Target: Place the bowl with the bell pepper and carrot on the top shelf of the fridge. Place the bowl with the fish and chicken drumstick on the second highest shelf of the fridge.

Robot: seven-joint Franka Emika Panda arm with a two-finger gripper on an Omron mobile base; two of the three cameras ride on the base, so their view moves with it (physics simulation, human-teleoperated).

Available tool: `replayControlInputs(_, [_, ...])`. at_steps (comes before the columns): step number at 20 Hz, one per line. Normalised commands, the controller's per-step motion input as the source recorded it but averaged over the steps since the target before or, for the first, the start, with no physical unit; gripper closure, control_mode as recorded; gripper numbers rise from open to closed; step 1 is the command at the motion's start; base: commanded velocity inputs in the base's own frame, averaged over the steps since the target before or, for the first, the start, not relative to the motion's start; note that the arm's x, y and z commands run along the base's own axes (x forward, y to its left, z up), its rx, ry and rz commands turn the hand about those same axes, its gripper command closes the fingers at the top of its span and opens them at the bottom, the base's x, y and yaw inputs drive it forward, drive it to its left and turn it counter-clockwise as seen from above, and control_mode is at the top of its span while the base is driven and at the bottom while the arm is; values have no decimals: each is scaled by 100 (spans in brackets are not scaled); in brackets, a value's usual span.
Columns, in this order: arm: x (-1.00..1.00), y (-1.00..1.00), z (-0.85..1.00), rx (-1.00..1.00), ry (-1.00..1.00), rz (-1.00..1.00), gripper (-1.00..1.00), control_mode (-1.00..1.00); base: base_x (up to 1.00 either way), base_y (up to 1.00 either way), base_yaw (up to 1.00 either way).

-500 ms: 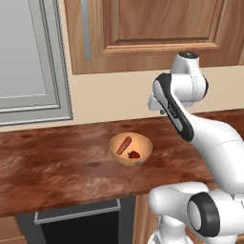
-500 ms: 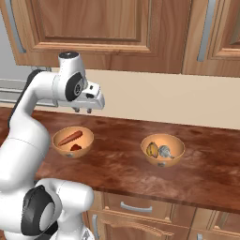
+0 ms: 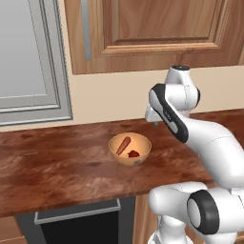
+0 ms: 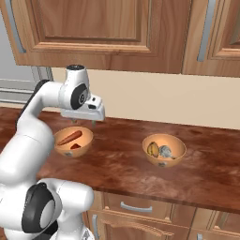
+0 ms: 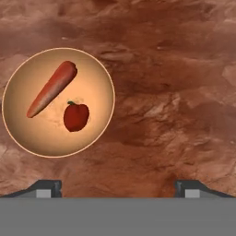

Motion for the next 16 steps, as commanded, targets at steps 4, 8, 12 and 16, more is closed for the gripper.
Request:
replayControlInputs(4, [5,0,-100,14,12,-4,-100,-100,0,0,0])
replayControlInputs(8, [8,18,-87,9,6,-2,-100,-100,0,0,0])
replayControlInputs(12, [16,3,-30,0,0,-1,-100,-100,0,0,0])
replayControlInputs(16, [28,13,-46,0,0,-6,-100,-100,0,0,0])
